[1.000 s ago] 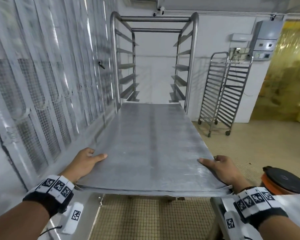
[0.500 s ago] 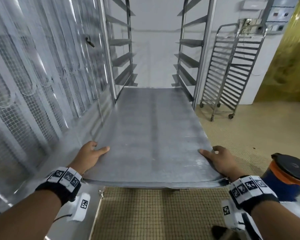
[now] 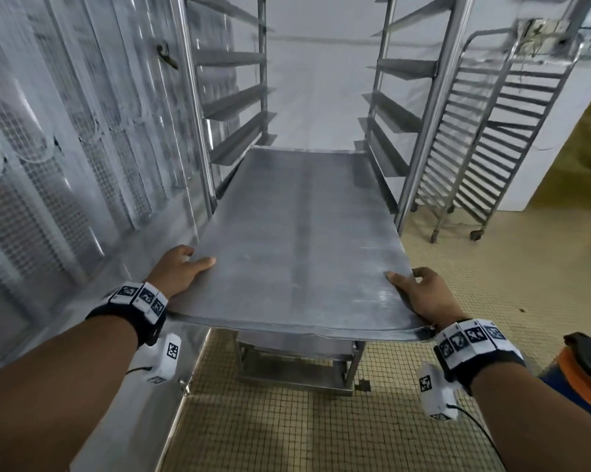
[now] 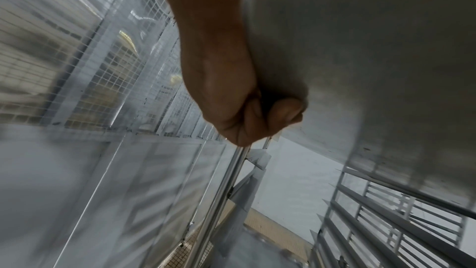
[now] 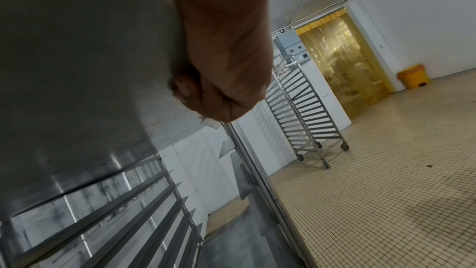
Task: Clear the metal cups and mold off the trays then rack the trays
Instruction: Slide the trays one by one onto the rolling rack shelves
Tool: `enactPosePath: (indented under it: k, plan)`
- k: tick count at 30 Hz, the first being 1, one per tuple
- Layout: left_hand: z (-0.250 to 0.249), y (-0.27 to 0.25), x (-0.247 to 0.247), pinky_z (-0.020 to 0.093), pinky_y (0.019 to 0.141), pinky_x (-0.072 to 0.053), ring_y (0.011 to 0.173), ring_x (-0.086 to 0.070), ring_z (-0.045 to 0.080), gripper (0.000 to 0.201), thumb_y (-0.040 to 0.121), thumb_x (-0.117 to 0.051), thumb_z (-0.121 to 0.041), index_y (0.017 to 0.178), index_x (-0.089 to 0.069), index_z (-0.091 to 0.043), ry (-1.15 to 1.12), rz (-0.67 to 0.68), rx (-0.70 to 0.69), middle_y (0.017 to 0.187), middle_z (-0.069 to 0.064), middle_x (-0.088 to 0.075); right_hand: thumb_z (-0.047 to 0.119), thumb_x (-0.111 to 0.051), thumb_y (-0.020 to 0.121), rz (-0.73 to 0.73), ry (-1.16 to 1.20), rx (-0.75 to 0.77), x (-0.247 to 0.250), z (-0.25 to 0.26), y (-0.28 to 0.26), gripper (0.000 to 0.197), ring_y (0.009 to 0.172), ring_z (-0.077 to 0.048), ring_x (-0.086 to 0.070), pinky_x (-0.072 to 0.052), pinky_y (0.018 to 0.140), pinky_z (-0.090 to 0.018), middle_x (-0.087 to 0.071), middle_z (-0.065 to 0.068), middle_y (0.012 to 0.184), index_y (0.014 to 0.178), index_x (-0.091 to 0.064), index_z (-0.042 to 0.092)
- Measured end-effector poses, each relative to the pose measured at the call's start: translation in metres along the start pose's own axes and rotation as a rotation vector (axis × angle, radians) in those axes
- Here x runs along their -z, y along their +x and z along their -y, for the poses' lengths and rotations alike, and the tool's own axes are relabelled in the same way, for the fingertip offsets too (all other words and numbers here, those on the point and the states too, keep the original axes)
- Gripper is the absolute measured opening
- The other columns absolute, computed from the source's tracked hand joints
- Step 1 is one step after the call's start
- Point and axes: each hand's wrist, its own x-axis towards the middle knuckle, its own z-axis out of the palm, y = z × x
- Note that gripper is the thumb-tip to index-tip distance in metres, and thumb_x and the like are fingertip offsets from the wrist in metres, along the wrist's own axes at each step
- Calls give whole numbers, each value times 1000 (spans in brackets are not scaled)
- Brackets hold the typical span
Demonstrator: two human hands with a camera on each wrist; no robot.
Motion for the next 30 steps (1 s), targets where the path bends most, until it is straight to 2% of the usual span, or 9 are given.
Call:
enactPosePath:
  k: [2,5,10,13,15,19,23,27,30]
  plan:
    - [-10,12,-3,37,81,-56,79,-69,18,17,87,-78,-29,80,-64,-22,13,1,18,83,-5,-70,57,-73,81,15,29,-7,0,3,20,64,76,-15,-60,-46,67,-31,-65,-6,99,118,-59,7]
    - [-14,29,-6,46,87,-59,85,-73,28,21,83,-82,-36,85,-70,-19,6,9,30,88,4,-75,56,-74,81,13,31,7,0,5,40,64,83,-22,-63,-46,74,-33,-68,-9,104,117,-61,5]
    - [-19,47,-12,44,85,-59,84,-73,26,41,81,-81,-42,97,-74,-5,47,3,40,95,11,-76,57,-76,77,30,63,-17,-3,8,62,65,89,-27,-67,-54,82,-38,-69,-10,105,115,-61,6]
    - [-11,66,-9,48,91,-57,93,-71,28,89,57,-75,-77,111,-71,-7,101,1,57,107,10,-74,59,-76,77,21,42,-27,-3,13,70,68,93,-28,-65,-52,86,-38,-67,-9,108,117,-60,6]
    - [3,89,-9,49,92,-56,95,-70,28,102,50,-72,-88,114,-70,-8,133,21,52,109,10,-73,58,-74,79,21,17,-27,-2,19,72,66,95,-29,-64,-50,86,-37,-66,-9,106,118,-61,6]
    - [-15,89,-6,43,86,-54,92,-68,29,70,75,-68,-69,106,-69,-7,237,30,31,109,14,-71,51,-70,87,23,-15,-13,-4,32,75,50,89,-27,-62,-46,82,-34,-67,-9,101,110,-65,6]
    - [-23,81,-2,44,100,-51,110,-66,29,81,69,-65,-72,123,-66,-12,267,78,23,129,10,-67,51,-65,90,19,-91,-1,-1,34,78,46,87,-28,-62,-45,81,-34,-67,-10,99,105,-65,8]
    - [-31,75,16,41,105,-46,125,-58,29,80,79,-74,-57,144,-49,-17,375,155,4,144,9,-57,52,-63,90,66,-253,-30,5,39,77,44,79,-22,-63,-48,73,-32,-71,-12,102,101,-67,9]
    - [-51,59,22,41,109,-41,135,-49,35,81,85,-68,-61,149,-44,-16,561,170,-126,151,18,-45,53,-64,87,34,-383,-14,6,52,69,55,102,-31,-63,-53,91,-44,-66,-14,120,122,-61,12]
